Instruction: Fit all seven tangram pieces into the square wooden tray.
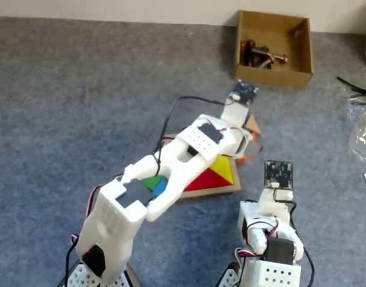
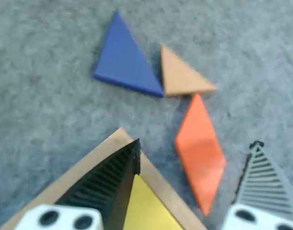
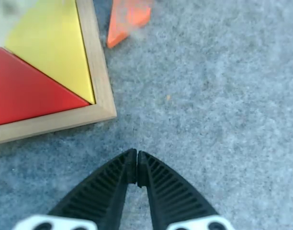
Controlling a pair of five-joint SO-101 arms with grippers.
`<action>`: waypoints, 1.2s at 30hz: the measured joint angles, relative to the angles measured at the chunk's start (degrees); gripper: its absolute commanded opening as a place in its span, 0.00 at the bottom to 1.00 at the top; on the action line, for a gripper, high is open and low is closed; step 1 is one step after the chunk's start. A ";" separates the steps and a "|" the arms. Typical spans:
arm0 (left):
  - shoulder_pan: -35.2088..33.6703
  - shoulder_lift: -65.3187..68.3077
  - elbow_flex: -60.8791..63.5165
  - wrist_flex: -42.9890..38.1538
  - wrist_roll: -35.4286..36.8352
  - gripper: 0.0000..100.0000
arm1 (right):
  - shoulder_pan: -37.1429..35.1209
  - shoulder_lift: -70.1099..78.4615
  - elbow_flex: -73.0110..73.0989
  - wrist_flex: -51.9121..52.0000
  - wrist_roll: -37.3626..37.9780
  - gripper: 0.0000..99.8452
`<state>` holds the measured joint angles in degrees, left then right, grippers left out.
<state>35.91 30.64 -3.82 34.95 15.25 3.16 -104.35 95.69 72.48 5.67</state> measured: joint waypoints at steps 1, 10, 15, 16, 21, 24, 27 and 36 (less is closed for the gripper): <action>0.44 0.00 -0.09 0.00 0.00 0.32 | 0.00 0.00 0.00 0.00 0.00 0.00; 2.73 0.09 -0.18 0.00 -1.93 0.32 | 0.00 0.00 0.00 0.00 0.00 0.00; 4.57 0.09 -0.18 0.00 -2.55 0.32 | 0.00 0.00 0.00 0.00 0.00 0.00; 4.48 0.09 -0.18 0.00 -2.55 0.32 | 0.00 0.00 0.00 0.00 0.00 0.00; 4.40 0.62 -0.26 -0.09 -2.55 0.32 | 0.00 0.00 0.00 0.00 0.00 0.00; 4.57 3.52 -0.26 -0.09 -2.64 0.32 | 0.00 0.00 0.00 0.00 0.00 0.00; 4.66 6.07 -3.08 -0.18 -2.64 0.32 | 0.00 0.00 0.00 0.00 0.00 0.00; 4.66 9.85 -7.65 -0.26 -2.64 0.15 | 0.00 0.00 0.00 0.00 0.00 0.00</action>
<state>40.57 40.48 -11.47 34.68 12.62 3.16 -104.35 95.69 72.48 5.67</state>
